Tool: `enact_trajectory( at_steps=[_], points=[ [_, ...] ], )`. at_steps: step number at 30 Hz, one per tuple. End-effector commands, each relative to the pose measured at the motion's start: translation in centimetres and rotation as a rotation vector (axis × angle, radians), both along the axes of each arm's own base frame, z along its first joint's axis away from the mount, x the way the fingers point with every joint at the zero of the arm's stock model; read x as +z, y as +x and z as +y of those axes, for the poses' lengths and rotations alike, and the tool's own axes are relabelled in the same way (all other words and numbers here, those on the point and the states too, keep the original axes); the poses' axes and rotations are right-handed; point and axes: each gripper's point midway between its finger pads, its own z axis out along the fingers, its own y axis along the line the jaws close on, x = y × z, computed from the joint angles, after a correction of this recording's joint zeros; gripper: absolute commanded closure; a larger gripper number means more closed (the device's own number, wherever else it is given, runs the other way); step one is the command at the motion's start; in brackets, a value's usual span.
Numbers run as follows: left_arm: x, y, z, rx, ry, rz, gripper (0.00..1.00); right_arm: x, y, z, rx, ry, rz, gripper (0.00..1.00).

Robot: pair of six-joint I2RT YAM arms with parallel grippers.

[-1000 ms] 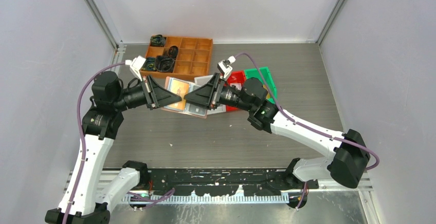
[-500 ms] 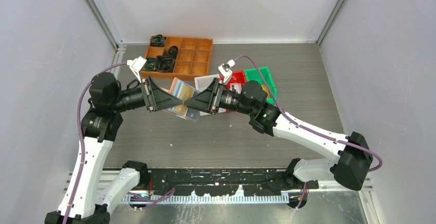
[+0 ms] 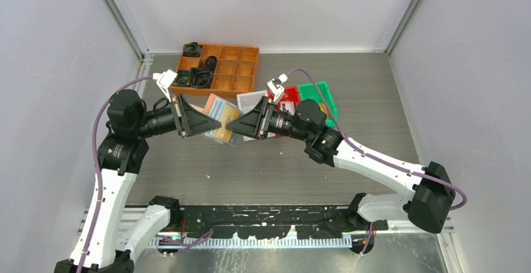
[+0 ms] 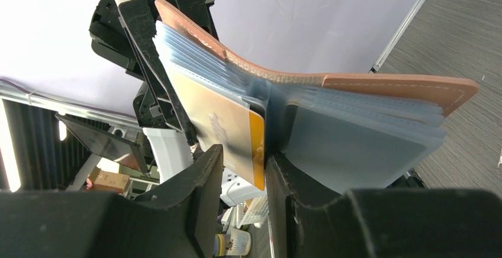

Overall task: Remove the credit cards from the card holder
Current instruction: Remove the credit card from the card holder.

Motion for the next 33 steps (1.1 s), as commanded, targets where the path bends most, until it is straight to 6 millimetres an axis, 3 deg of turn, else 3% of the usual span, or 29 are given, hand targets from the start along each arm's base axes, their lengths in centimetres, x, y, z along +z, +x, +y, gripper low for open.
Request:
enact_trajectory(
  at_steps=[1,11,16,20,22,29,33],
  points=[
    [3.9,-4.2,-0.5,-0.164,-0.056,-0.134,0.99,0.4,0.3,0.1,-0.023,0.046,-0.023,0.62],
    [4.3,-3.9,-0.5,-0.158,-0.061,-0.125,1.00,3.0,-1.9,-2.2,0.026,0.275,-0.065,0.69],
    [4.2,-3.8,-0.5,-0.151,-0.058,-0.121,0.98,3.5,-2.4,-2.7,0.043,0.324,-0.069,0.79],
    [4.1,-4.0,-0.5,-0.157,-0.055,-0.121,0.64,3.4,-2.5,-2.9,0.041,0.341,-0.065,0.91],
    [4.0,-4.0,-0.4,-0.160,-0.051,-0.125,0.59,3.6,-2.5,-2.8,0.043,0.334,-0.069,0.94],
    [2.5,-3.8,-0.4,-0.157,-0.024,-0.139,0.60,3.3,-2.5,-1.4,0.038,0.220,-0.097,0.99],
    [1.8,-3.6,-0.3,-0.153,0.001,-0.151,0.68,2.6,-2.8,-0.3,0.041,0.144,-0.125,0.99]
  ],
)
